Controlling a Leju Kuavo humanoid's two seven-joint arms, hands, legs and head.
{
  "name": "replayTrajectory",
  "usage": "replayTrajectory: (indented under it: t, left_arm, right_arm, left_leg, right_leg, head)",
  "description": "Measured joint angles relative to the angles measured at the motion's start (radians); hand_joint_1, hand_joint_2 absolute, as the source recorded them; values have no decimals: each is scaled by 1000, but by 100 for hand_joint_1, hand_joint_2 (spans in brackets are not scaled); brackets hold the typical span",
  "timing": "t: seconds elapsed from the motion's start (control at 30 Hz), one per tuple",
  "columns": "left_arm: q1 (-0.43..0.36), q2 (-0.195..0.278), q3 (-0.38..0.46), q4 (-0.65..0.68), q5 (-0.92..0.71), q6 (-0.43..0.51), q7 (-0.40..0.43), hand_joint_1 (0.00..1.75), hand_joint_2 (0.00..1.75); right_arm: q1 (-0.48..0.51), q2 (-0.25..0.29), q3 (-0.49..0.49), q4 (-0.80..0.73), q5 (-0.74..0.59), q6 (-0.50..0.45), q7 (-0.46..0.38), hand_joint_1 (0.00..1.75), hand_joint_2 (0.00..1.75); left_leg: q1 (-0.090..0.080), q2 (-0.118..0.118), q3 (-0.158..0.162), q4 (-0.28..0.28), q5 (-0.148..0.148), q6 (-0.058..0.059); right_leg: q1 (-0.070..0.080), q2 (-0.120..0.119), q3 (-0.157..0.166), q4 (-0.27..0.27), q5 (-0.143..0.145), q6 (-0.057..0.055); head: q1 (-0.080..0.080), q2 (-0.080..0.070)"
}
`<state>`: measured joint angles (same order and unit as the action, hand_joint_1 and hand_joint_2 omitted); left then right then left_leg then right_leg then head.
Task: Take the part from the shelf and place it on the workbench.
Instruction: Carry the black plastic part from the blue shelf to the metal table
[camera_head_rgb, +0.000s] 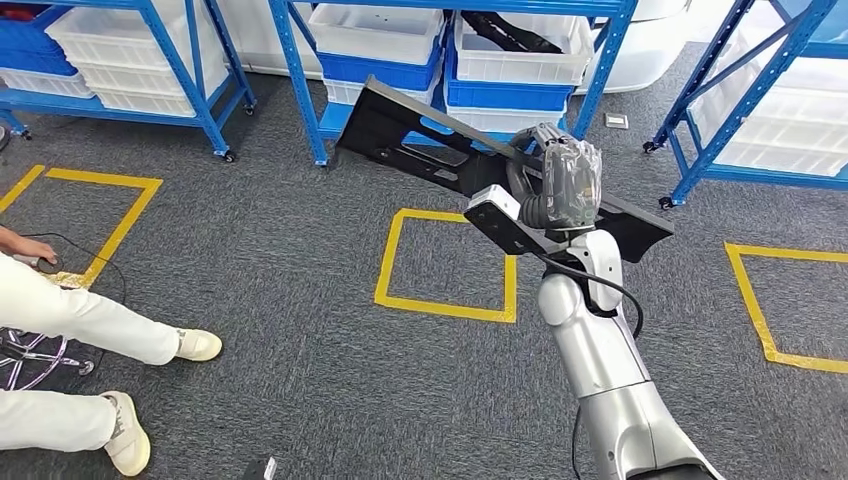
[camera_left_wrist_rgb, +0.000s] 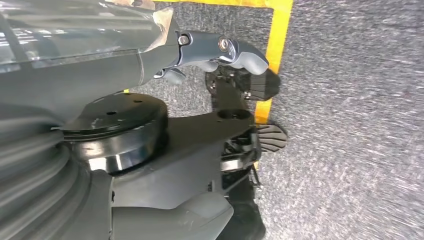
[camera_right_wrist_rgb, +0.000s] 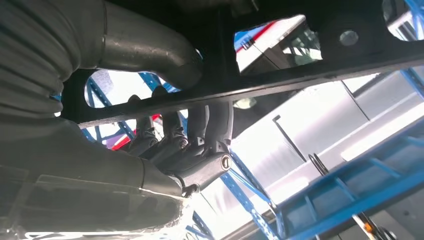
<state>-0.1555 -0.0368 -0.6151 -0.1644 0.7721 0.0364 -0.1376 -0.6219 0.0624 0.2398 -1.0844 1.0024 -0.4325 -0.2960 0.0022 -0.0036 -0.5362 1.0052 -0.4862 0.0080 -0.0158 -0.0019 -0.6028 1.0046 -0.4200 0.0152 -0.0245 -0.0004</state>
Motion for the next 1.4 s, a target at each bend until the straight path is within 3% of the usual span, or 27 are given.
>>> replayTrajectory:
  t: [0.1, 0.17, 0.23, 0.27, 0.3, 0.33, 0.4, 0.47, 0.53, 0.57, 0.6, 0.67, 0.73, 0.77, 0.8, 0.83, 0.87, 0.93, 1.0, 1.07, 1.13, 1.2, 1.27, 1.3, 1.33, 1.4]
  left_arm:
    - [-5, 2, 0, 0, 0, 1, 4, 0, 175]
    - [-8, 2, 0, 0, 0, 1, 5, 0, 175]
    - [-10, 1, 0, 0, 0, 1, 6, 0, 175]
    - [-10, 1, 0, 0, 0, 1, 6, 0, 175]
    - [-10, 1, 0, 0, 0, 1, 6, 0, 175]
    - [-10, 1, 0, 0, 0, 1, 6, 0, 175]
    - [-11, 1, -1, 0, 0, 3, 8, 0, 175]
    - [-14, 2, -1, 0, 0, 6, 10, 0, 175]
    - [-16, 2, -2, 0, 0, 9, 11, 0, 175]
    - [-17, 2, -4, 0, 0, 11, 11, 0, 175]
    - [-18, 3, -5, 0, 0, 13, 9, 0, 175]
    - [-18, 4, -7, 0, 1, 18, 4, 0, 175]
    - [-18, 4, -8, 0, 2, 20, 0, 0, 175]
    - [-18, 4, -8, 0, 2, 21, 0, 0, 175]
    - [-18, 4, -8, 0, 3, 22, 0, 0, 175]
    - [-18, 4, -8, 0, 3, 23, 0, 0, 175]
    - [-18, 4, -8, 0, 3, 23, -1, 0, 175]
    - [-18, 5, -8, 0, 3, 25, -1, 0, 175]
    - [-17, 6, -8, 0, 3, 27, -2, 0, 175]
    - [-19, 5, -8, 0, 5, 31, -7, 0, 175]
    - [-22, 3, -8, 0, 7, 41, -19, 0, 175]
    - [-23, 1, -8, 0, 8, 68, -40, 0, 175]
    - [-22, -3, -8, 0, 8, 116, -68, 0, 175]
    - [-21, -5, -8, 0, 7, 140, -84, 0, 175]
    - [-21, -7, -8, 0, 7, 160, -98, 0, 175]
    - [-21, -13, -8, -1, 5, 176, -118, 0, 175]
  right_arm:
    - [-2, 0, -4, 2, -1, -4, -3, 175, 175]
    - [-3, -1, -7, 4, -1, -6, -3, 175, 175]
    - [-2, -2, -8, 7, -1, -7, -3, 175, 175]
    - [0, -2, -8, 8, -1, -7, -3, 175, 175]
    - [1, -3, -8, 10, -1, -7, -3, 175, 175]
    - [2, -3, -8, 12, -1, -7, -3, 175, 175]
    - [-1, -4, -8, 13, 0, -9, -3, 175, 175]
    - [-6, -2, -9, 14, 1, -13, -3, 175, 175]
    - [-9, 0, -12, 16, 2, -18, -3, 175, 175]
    - [-10, 0, -14, 18, 1, -19, -3, 175, 175]
    - [-11, 1, -16, 19, -2, -20, -3, 175, 175]
    - [-14, 4, -21, 22, -15, -20, -4, 175, 175]
    - [-15, 8, -26, 25, -26, -18, -5, 175, 175]
    - [-15, 9, -28, 28, -29, -18, -6, 175, 175]
    - [-15, 9, -30, 31, -30, -17, -6, 175, 175]
    - [-15, 9, -31, 33, -30, -17, -6, 175, 175]
    - [-15, 9, -32, 35, -30, -17, -7, 175, 175]
    - [-17, 10, -33, 37, -30, -17, -7, 175, 175]
    - [-19, 13, -33, 39, -30, -17, -8, 175, 175]
    - [-21, 14, -35, 41, -31, -18, -10, 175, 175]
    - [-24, 13, -37, 43, -33, -19, -13, 175, 175]
    - [-30, 12, -39, 47, -36, -21, -15, 175, 175]
    - [-31, 11, -39, 52, -38, -23, -15, 175, 175]
    - [-30, 10, -40, 55, -39, -23, -15, 175, 175]
    - [-29, 9, -41, 59, -40, -23, -15, 175, 175]
    - [-30, 6, -42, 63, -41, -23, -15, 175, 175]
  left_leg:
    - [-1, 6, -10, -18, 27, 23]
    - [2, 11, -24, -32, 51, 39]
    - [0, 12, -47, -33, 70, 45]
    - [0, 13, -60, -32, 78, 45]
    - [0, 13, -71, -31, 86, 44]
    - [0, 13, -83, -28, 93, 42]
    - [-1, 13, -105, -19, 105, 34]
    - [-3, 12, -121, -8, 115, 23]
    - [-4, 12, -128, -5, 126, 13]
    - [-3, 13, -130, -3, 128, 8]
    - [-1, 13, -136, 4, 119, 4]
    - [3, 11, -165, 72, 55, -8]
    - [7, 9, -209, 206, -32, -19]
    - [9, 8, -224, 262, -55, -23]
    - [11, 7, -223, 287, -58, -25]
    - [13, 5, -201, 269, -43, -25]
    - [15, -1, -160, 215, -17, -23]
    - [20, -39, -69, 75, 21, -16]
    - [19, -65, -30, 8, 24, -9]
    - [15, -49, -29, -1, 26, -2]
    - [16, -24, -30, -13, 35, 13]
    - [15, 3, -34, -21, 44, 26]
    - [12, 29, -39, -20, 46, 30]
    - [11, 41, -41, -20, 47, 31]
    - [11, 52, -41, -20, 47, 32]
    - [9, 73, -40, -18, 47, 30]
  right_leg:
    - [2, -1, -15, 9, -1, 16]
    - [4, 0, -52, 87, -60, 10]
    - [2, 1, -96, 218, -133, 7]
    - [2, 1, -106, 266, -151, 11]
    - [1, 1, -101, 282, -151, 19]
    - [0, 1, -76, 260, -135, 29]
    - [-2, 0, 17, 127, -101, 41]
    - [2, 2, 86, 14, -93, 34]
    - [8, 5, 92, -7, -94, 16]
    - [4, 5, 87, -9, -89, 8]
    - [0, 7, 85, -9, -84, -3]
    - [-7, 11, 76, -11, -69, -23]
    - [-6, 18, 60, -10, -55, -31]
    - [-6, 24, 53, -9, -49, -30]
    - [-6, 31, 47, -9, -44, -28]
    - [-6, 39, 43, -8, -40, -25]
    - [-6, 47, 41, -8, -37, -22]
    - [-7, 64, 37, -7, -33, -14]
    - [-7, 80, 29, -6, -26, -3]
    - [-5, 99, 18, -8, -17, 12]
    - [0, 81, -5, 18, -30, 18]
    - [3, 38, -61, 124, -82, 11]
    - [4, 19, -123, 261, -132, 10]
    - [3, 16, -135, 294, -139, 14]
    - [3, 12, -127, 287, -131, 21]
    - [1, -19, -54, 157, -80, 35]
  head:
    - [-1, 0]
    - [5, 0]
    - [11, 0]
    - [12, 0]
    - [12, 0]
    - [12, 0]
    - [12, 0]
    - [11, 0]
    - [10, 0]
    - [11, 0]
    - [10, 0]
    - [7, 0]
    - [4, 0]
    - [3, 0]
    - [3, 0]
    - [3, 0]
    - [3, 0]
    - [5, 0]
    - [4, 0]
    - [2, 0]
    - [3, 0]
    - [10, 0]
    - [16, 0]
    - [16, 0]
    - [17, 0]
    - [19, 0]
